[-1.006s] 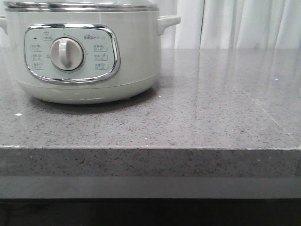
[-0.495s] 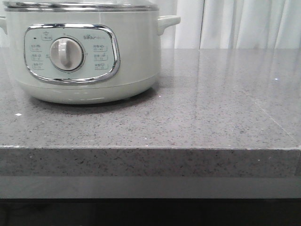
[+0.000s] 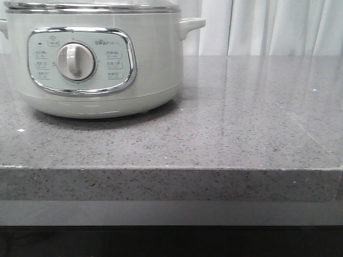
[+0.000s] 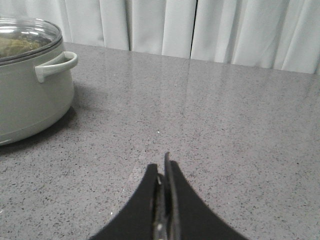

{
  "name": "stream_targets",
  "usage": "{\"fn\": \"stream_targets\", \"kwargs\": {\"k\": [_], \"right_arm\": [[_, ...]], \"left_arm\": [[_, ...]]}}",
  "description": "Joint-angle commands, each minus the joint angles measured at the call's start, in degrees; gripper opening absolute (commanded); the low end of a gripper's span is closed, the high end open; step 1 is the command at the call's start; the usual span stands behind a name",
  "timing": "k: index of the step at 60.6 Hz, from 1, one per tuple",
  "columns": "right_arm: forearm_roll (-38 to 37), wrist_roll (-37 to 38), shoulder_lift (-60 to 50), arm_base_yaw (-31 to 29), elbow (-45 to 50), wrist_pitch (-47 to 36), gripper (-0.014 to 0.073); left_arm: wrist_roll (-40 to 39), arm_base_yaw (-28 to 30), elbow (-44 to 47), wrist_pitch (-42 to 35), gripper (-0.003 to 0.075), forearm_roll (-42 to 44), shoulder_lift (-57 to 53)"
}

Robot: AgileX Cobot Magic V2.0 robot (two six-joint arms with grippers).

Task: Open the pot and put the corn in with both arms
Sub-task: 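Open the left gripper and withdraw it from the lid knob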

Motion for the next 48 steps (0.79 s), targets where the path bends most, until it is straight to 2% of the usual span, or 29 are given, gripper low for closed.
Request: {"fn": "stream_targets", "kwargs": {"k": [1,12,23,48], "right_arm": [[0.49,-0.56,0.40,-0.27,-1.45,-4.82,-0.0048],[0.49,-0.56,0.40,-0.27,-1.45,-4.82,-0.0048],[0.49,-0.56,0.40,-0.27,-1.45,-4.82,-0.0048],[0.49,-0.56,0.40,-0.27,-1.45,-4.82,-0.0048]], "left_arm": [[-0.13,-0.24,5.23,-7.29,-0.0018,-0.77,-7.50],[-0.13,-0.24,16.19,-7.80,-0.0018,-0.77,-20.81],[-0.13,-0.24,21.67,-7.80,-0.0018,-0.77,-29.74],[-0.13,-0.24,23.25,-7.69,-0.0018,-0.77,-32.78]]}}
